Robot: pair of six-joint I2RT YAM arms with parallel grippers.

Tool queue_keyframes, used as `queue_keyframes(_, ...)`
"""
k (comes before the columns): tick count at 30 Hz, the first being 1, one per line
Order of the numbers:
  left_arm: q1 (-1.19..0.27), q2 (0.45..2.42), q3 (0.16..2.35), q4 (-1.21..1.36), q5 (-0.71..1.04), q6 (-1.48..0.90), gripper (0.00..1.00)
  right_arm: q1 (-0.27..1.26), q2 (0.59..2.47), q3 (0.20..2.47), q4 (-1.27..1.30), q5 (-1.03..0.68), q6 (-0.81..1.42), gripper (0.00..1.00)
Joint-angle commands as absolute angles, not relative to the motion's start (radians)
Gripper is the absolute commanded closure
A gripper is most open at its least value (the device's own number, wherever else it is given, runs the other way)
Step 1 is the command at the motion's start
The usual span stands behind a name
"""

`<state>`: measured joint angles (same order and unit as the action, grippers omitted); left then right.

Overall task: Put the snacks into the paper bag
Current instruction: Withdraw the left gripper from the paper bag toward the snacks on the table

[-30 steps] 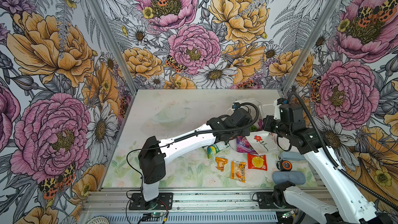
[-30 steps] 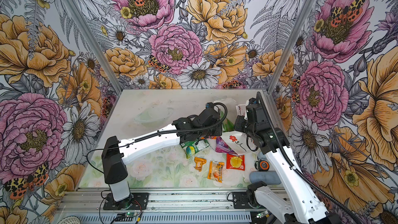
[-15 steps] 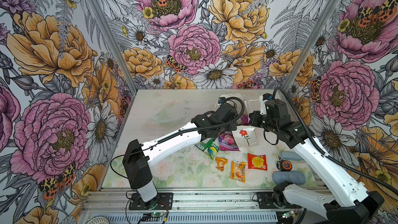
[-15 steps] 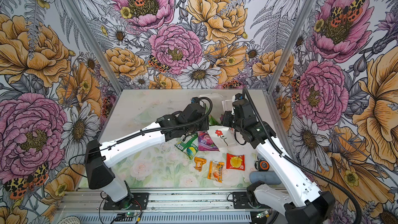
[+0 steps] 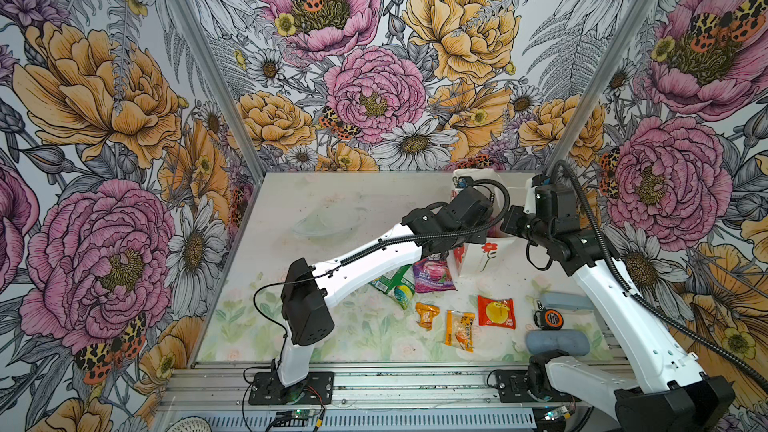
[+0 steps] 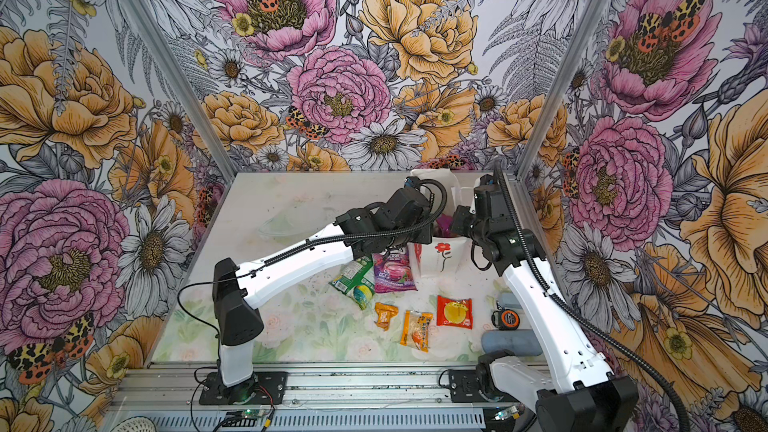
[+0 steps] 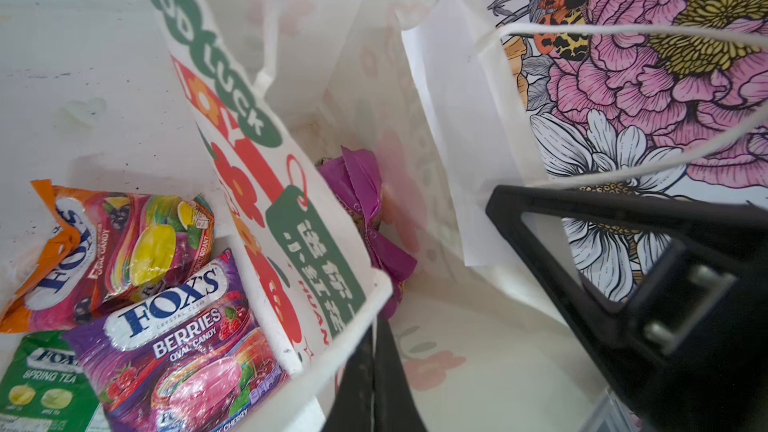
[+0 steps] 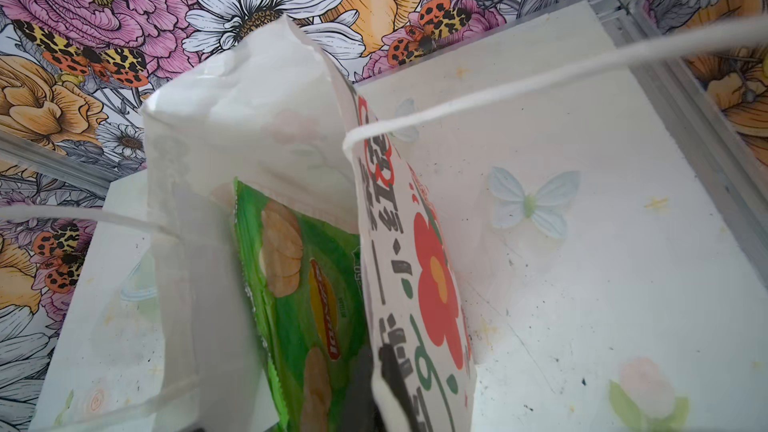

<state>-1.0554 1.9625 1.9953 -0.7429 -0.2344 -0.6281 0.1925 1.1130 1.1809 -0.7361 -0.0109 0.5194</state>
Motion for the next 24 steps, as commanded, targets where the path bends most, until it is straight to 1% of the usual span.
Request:
queue_keyframes(1,-1.067,2.006,2.105,-0.793,-0.312,-0.606,1.0,0.164,1.099,1.176,-0.667,-0.079,0.479,1.0)
queue_keyframes(3,-1.073,2.045,2.17,-0.831,-0.352,-0.607,1.0,0.148,1.112,1.162,-0.653,-0.106,0.455,1.0)
queue_keyframes(9,-1.063,2.19,2.384,-0.939,-0.359,-0.611,1.0,0.089,1.144,1.145,-0.62,-0.187,0.452,1.0)
queue_keyframes(12,-1.053,2.236,2.462,-0.974,-0.37,-0.61,1.0,0.071,1.159,1.149,-0.615,-0.198,0.461,1.0)
queue_keyframes(19,-1.018,2.284,2.555,-0.973,-0.348,-0.588,1.0,0.009,1.184,1.148,-0.566,-0.258,0.496,1.0)
queue_keyframes(22,-1.002,2.306,2.563,-0.973,-0.314,-0.57,1.0,-0.004,1.196,1.127,-0.514,-0.312,0.483,1.0)
queue_keyframes(24,-0.997,2.306,2.549,-0.971,-0.301,-0.57,1.0,-0.012,1.196,1.102,-0.477,-0.317,0.477,1.0)
